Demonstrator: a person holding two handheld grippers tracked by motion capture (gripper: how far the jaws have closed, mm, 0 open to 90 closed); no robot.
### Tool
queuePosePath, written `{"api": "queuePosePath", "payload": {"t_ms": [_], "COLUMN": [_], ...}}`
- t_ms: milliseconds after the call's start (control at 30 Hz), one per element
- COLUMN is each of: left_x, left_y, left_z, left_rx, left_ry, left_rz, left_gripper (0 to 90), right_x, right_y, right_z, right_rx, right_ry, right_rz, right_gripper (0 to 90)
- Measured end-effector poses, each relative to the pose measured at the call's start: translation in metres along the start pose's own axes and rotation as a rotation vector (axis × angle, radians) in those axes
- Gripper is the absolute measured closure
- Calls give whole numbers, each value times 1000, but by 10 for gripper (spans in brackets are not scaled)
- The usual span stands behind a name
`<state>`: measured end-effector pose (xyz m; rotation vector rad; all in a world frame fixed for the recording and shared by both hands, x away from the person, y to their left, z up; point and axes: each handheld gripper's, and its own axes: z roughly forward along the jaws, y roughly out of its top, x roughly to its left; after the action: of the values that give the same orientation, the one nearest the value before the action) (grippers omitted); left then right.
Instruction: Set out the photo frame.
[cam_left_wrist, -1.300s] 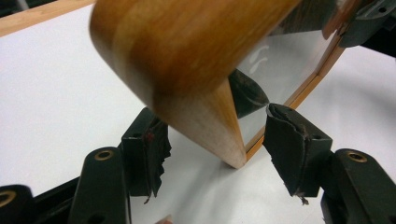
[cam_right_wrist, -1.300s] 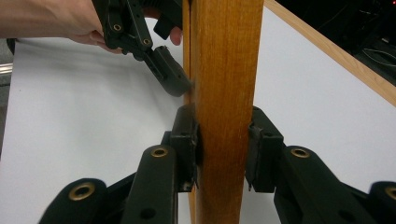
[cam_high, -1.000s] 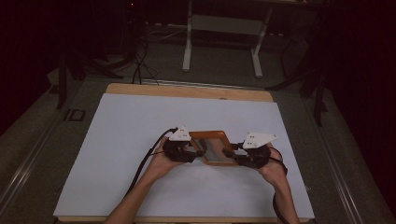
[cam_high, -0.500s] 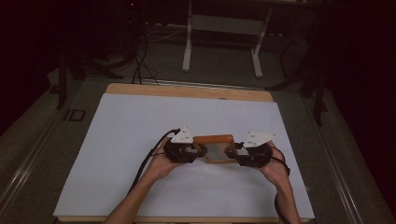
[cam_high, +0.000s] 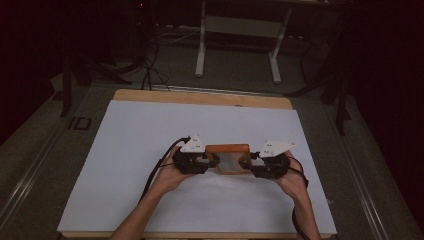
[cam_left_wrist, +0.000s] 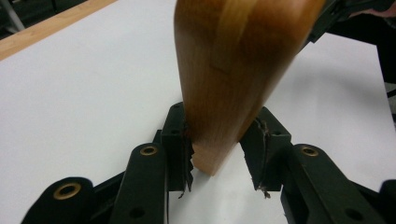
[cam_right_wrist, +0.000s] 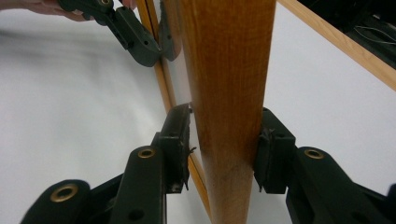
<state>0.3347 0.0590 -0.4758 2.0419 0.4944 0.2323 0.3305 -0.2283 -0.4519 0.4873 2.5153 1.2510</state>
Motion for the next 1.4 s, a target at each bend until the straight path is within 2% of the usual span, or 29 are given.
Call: {"api": "queuePosePath", "payload": {"t_ms": [300,967,1400], "left_x": [3,12,22], "left_y": [0,-9,-13], "left_z": [-16,-41,-51], "left_rx": [-23,3,5], "left_ry": [-6,-6,-18], "left_rz": [-35,-120,-187], "left_gripper": [641,641,640], "right_x": [1,7,7], "right_y": [4,10,11], "right_z": [6,31,45], "right_rx": [-35,-57,-79], "right_ry": [32,112,155], "right_rz": [36,124,207], "right_gripper": [609,608,606]}}
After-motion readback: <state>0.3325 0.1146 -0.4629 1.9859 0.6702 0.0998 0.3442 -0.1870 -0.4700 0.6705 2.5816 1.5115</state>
